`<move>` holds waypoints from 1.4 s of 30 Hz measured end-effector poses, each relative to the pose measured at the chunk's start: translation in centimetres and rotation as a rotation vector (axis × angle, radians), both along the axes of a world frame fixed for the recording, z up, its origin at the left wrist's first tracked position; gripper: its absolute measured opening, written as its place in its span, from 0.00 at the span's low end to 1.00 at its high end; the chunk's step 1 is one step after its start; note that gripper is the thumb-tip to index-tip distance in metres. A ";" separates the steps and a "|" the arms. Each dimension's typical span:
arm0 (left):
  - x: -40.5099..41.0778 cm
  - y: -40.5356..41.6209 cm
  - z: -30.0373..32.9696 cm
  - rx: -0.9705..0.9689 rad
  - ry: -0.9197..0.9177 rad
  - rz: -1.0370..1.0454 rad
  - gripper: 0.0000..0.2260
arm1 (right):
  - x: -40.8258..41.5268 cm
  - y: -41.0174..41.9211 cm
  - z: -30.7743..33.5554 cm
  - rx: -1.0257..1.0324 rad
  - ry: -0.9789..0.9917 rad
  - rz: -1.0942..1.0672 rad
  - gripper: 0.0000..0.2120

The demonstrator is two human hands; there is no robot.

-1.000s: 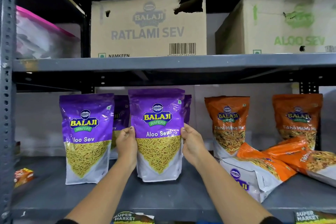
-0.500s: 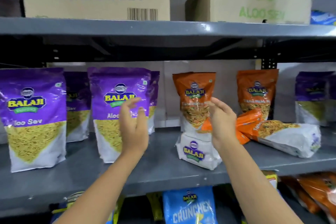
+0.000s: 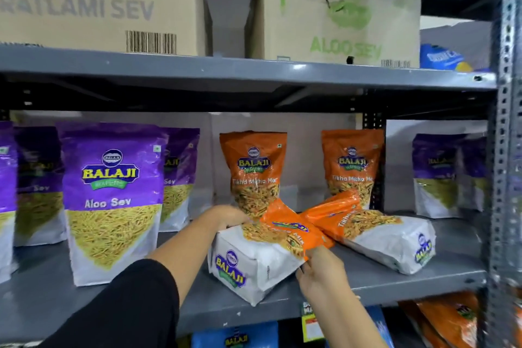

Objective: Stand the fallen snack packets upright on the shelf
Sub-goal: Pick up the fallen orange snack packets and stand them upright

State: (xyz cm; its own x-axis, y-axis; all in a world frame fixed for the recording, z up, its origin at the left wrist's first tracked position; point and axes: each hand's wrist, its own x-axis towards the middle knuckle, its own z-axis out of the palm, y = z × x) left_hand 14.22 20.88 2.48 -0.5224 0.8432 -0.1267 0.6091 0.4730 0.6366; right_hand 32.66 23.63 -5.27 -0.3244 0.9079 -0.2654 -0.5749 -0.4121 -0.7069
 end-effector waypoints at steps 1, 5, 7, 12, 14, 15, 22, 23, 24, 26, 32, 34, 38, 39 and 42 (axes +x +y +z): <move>0.2 0.0 0.0 0.056 -0.147 0.025 0.22 | 0.3 -0.1 0.0 0.005 -0.005 0.013 0.06; 1.2 -1.6 0.9 0.327 -0.389 0.149 0.20 | 0.8 0.8 -0.2 -0.090 0.115 0.076 0.11; 1.7 -3.3 1.6 0.510 -0.380 0.218 0.21 | 0.6 0.1 0.1 -0.084 0.189 0.091 0.17; 2.5 -7.6 2.2 0.917 -0.391 0.257 0.06 | 0.3 -1.5 2.9 0.010 0.281 0.184 0.16; 2.4 -9.3 2.1 1.045 -0.441 0.256 0.07 | 0.0 -1.7 4.6 0.092 0.294 0.210 0.17; 2.3 -10.1 2.0 1.105 -0.462 0.257 0.08 | -0.1 -1.7 5.5 0.137 0.280 0.207 0.17; 1.6 -11.4 -0.6 1.212 -0.557 0.306 0.07 | -1.3 -1.9 9.8 0.358 0.110 0.129 0.14; 1.5 -11.3 -0.9 1.219 -0.568 0.321 0.07 | -1.5 -1.8 9.9 0.355 0.096 0.132 0.14; 1.3 -11.0 -1.2 1.223 -0.575 0.332 0.07 | -1.7 -1.6 9.8 0.351 0.083 0.138 0.14; 1.1 -10.5 -1.7 1.217 -0.585 0.354 0.07 | -2.1 -1.1 9.3 0.343 0.059 0.152 0.14; -0.3 -8.4 -2.7 1.192 -0.587 0.394 0.05 | -3.4 1.2 8.6 0.367 -0.047 0.122 0.09; -0.7 -7.7 -3.1 1.175 -0.582 0.408 0.06 | -4.0 2.0 8.3 0.380 -0.071 0.114 0.07; -1.2 -6.5 -4.0 1.171 -0.545 0.494 0.07 | -4.7 3.2 6.8 0.441 -0.117 0.098 0.05; -1.1 -6.4 -4.1 1.174 -0.536 0.511 0.08 | -4.8 3.4 6.6 0.463 -0.133 0.104 0.04; -0.5 -5.8 -4.1 1.176 -0.450 0.544 0.08 | -4.3 4.5 6.5 0.525 -0.196 0.137 0.04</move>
State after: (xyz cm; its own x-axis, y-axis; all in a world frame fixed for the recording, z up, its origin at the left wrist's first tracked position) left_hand 13.76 15.09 -1.59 -0.9234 0.2737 0.2692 0.1581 -0.3678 0.9164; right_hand 28.39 28.17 1.27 -0.4382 0.8875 0.1422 -0.3786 -0.0387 -0.9248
